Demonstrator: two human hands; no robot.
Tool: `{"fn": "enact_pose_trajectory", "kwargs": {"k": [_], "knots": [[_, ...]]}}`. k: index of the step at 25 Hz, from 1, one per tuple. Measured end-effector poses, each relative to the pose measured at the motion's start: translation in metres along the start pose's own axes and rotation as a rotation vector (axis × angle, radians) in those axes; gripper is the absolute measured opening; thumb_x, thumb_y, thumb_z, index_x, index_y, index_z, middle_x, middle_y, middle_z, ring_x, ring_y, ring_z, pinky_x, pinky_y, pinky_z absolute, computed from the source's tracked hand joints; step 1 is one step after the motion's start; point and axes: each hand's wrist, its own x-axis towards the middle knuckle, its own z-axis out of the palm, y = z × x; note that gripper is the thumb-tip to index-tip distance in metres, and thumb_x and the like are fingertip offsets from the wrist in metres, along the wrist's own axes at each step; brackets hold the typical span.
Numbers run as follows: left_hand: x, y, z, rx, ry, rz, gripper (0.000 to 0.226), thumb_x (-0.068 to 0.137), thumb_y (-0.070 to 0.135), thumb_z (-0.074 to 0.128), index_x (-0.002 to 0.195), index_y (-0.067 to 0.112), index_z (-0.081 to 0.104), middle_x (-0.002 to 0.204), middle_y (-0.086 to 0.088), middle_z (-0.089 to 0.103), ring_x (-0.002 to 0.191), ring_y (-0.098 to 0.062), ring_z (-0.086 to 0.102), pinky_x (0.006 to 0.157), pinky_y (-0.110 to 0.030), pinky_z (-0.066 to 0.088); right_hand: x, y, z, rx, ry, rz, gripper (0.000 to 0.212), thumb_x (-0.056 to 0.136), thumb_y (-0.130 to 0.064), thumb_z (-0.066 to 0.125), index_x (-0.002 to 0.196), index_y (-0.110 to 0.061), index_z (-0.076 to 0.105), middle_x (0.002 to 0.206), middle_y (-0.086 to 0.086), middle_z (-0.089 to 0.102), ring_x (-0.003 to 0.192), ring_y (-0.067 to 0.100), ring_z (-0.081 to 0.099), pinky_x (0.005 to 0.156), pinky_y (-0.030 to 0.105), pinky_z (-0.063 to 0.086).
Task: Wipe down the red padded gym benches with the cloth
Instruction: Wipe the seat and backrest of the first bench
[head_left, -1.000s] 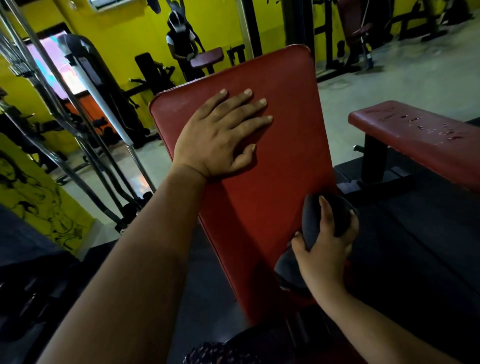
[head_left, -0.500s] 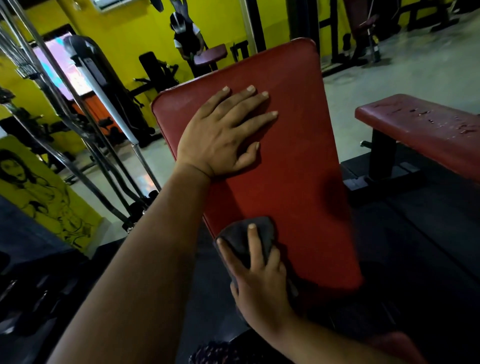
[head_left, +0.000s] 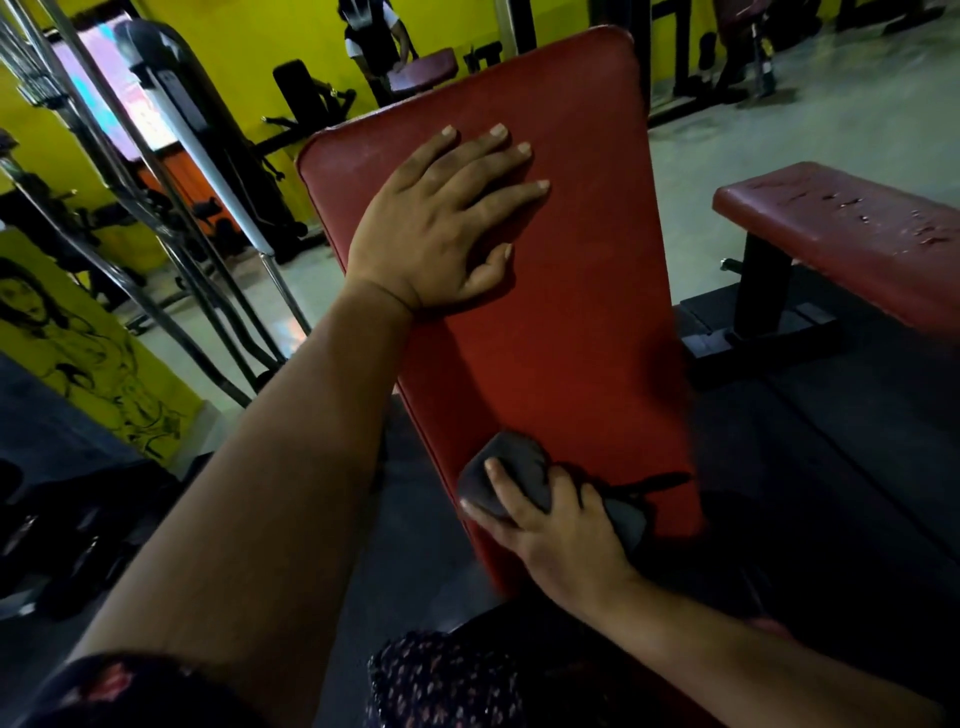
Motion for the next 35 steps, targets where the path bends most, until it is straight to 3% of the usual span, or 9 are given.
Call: {"fn": "enact_pose_trajectory", "kwargs": {"k": [5, 9, 13, 19, 24, 26, 29, 32, 35], "knots": [[-0.001, 0.000, 0.001, -0.013, -0.003, -0.002, 0.050, 0.093, 0.038, 0.053, 0.140, 0.022, 0.053, 0.144, -0.007, 0.052, 0.138, -0.027, 0.043, 0.114, -0.049, 0.031, -0.015, 0.076, -0.005, -0.018, 0.099, 0.072, 0.066, 0.082, -0.017, 0.062, 0.140, -0.043, 0.044, 0.149, 0.009, 0.032, 0.084, 0.040, 0.055, 0.059, 0.044, 0.052], [-0.002, 0.001, 0.002, -0.016, 0.008, -0.005, 0.049, 0.093, 0.039, 0.053, 0.140, 0.022, 0.054, 0.144, -0.007, 0.053, 0.138, -0.026, 0.043, 0.115, -0.048, 0.030, -0.022, 0.126, -0.016, 0.176, 0.070, 0.382, 0.084, 0.066, -0.017, 0.083, 0.137, -0.041, 0.044, 0.149, 0.017, 0.030, 0.103, 0.050, 0.050, 0.069, 0.053, 0.054], [-0.002, 0.000, 0.002, -0.013, 0.020, -0.001, 0.049, 0.095, 0.039, 0.051, 0.140, 0.021, 0.052, 0.144, -0.008, 0.052, 0.138, -0.027, 0.043, 0.115, -0.047, 0.028, -0.025, 0.095, -0.020, 0.693, 0.109, 0.920, 0.086, 0.075, -0.004, 0.077, 0.141, -0.044, 0.039, 0.157, 0.013, 0.009, 0.139, 0.040, 0.025, 0.111, 0.051, 0.034], [-0.002, 0.000, 0.003, -0.018, 0.031, -0.003, 0.048, 0.097, 0.041, 0.048, 0.140, 0.021, 0.052, 0.144, -0.008, 0.053, 0.138, -0.027, 0.043, 0.116, -0.045, 0.027, 0.007, 0.007, -0.024, 0.989, 0.097, 1.282, 0.089, 0.081, -0.015, 0.072, 0.135, -0.062, 0.018, 0.156, 0.001, -0.010, 0.140, 0.031, 0.018, 0.115, 0.042, 0.028], [-0.003, 0.000, 0.002, -0.024, 0.038, -0.003, 0.048, 0.096, 0.040, 0.049, 0.139, 0.020, 0.054, 0.143, -0.008, 0.053, 0.137, -0.027, 0.044, 0.114, -0.047, 0.030, 0.027, -0.062, -0.034, 1.032, 0.015, 1.034, 0.089, 0.081, -0.024, 0.071, 0.135, -0.067, 0.015, 0.151, -0.013, -0.017, 0.133, 0.017, 0.011, 0.105, 0.023, 0.018], [-0.002, 0.000, 0.002, -0.024, 0.041, 0.003, 0.048, 0.096, 0.040, 0.049, 0.139, 0.020, 0.054, 0.143, -0.008, 0.053, 0.137, -0.027, 0.045, 0.114, -0.048, 0.031, 0.022, -0.069, -0.028, 0.896, -0.030, 0.899, 0.098, 0.073, -0.026, 0.080, 0.140, -0.066, 0.020, 0.154, -0.003, -0.007, 0.126, 0.024, 0.021, 0.103, 0.030, 0.031], [-0.003, 0.000, 0.004, -0.022, 0.042, -0.004, 0.048, 0.097, 0.041, 0.047, 0.140, 0.021, 0.053, 0.144, -0.007, 0.052, 0.138, -0.026, 0.044, 0.115, -0.047, 0.030, 0.001, -0.060, -0.011, 0.610, -0.182, 0.561, 0.099, 0.056, -0.031, 0.088, 0.139, -0.056, 0.039, 0.154, 0.007, 0.023, 0.102, 0.034, 0.053, 0.071, 0.041, 0.056], [-0.004, 0.001, 0.003, -0.010, 0.038, -0.011, 0.048, 0.098, 0.042, 0.045, 0.140, 0.021, 0.053, 0.145, -0.007, 0.052, 0.138, -0.026, 0.043, 0.114, -0.048, 0.031, -0.032, -0.042, 0.013, 0.238, -0.313, 0.036, 0.083, 0.060, -0.033, 0.085, 0.135, -0.044, 0.052, 0.154, -0.002, 0.023, 0.097, 0.041, 0.056, 0.063, 0.052, 0.052], [-0.004, 0.000, 0.002, -0.005, 0.035, -0.007, 0.048, 0.097, 0.041, 0.047, 0.140, 0.021, 0.052, 0.145, -0.008, 0.052, 0.138, -0.027, 0.044, 0.114, -0.049, 0.032, -0.057, -0.014, 0.023, 0.071, -0.326, -0.191, 0.076, 0.067, -0.032, 0.079, 0.137, -0.042, 0.051, 0.157, -0.003, 0.013, 0.101, 0.043, 0.047, 0.064, 0.054, 0.049]]}}
